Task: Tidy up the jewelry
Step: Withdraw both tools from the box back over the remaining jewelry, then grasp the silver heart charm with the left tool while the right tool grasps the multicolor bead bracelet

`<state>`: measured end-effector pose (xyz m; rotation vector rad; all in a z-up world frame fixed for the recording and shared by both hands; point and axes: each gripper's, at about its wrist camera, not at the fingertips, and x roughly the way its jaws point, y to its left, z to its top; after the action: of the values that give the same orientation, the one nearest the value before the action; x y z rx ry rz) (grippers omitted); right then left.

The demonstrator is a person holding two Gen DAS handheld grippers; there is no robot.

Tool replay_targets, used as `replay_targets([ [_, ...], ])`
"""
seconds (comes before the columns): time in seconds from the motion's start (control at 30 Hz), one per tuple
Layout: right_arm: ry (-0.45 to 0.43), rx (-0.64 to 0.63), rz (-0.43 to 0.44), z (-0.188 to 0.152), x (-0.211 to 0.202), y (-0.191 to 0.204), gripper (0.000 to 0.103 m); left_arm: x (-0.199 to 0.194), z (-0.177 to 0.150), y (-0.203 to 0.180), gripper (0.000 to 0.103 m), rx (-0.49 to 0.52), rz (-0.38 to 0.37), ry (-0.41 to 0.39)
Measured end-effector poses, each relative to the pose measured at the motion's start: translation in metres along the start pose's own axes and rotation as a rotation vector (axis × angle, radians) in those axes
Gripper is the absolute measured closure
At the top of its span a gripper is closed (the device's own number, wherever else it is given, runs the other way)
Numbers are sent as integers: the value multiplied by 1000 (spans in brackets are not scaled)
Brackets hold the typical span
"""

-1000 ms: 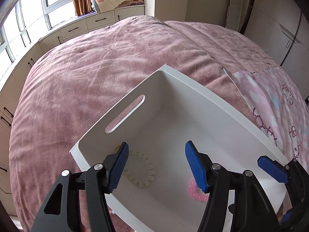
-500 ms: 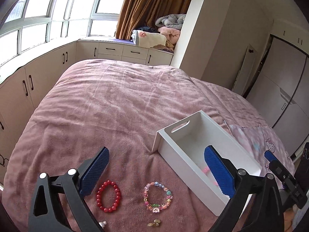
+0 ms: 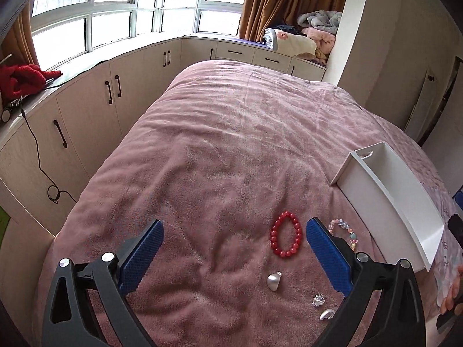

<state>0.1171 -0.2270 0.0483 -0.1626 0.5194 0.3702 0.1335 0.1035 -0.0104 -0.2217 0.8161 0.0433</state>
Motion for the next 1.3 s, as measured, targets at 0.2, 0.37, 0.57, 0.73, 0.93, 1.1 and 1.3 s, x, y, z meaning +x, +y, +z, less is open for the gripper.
replay_targets([
  [0.2, 143, 55, 95, -24, 32, 30, 5, 17, -28, -6, 4, 66, 23, 19],
  [0.37, 216, -31, 111, -45, 57, 58, 33, 36, -56, -16, 4, 158, 37, 43],
  [0.57, 324, 37, 162, -71, 92, 57, 56, 54, -65, -24, 4, 186, -5, 47],
  [0.73, 357, 41, 153, -83, 107, 55, 58, 65, -72, -35, 4, 259, -18, 49],
  [0.93, 370, 29, 143, -86, 132, 48, 58, 82, -83, -46, 21, 346, -11, 83],
  [1.1, 389, -17, 126, -91, 157, 51, 60, 97, -93, -49, 35, 398, 7, 120],
  [1.3, 430, 22, 169, -98, 181, 47, 72, 96, -96, -50, 53, 420, -20, 116],
])
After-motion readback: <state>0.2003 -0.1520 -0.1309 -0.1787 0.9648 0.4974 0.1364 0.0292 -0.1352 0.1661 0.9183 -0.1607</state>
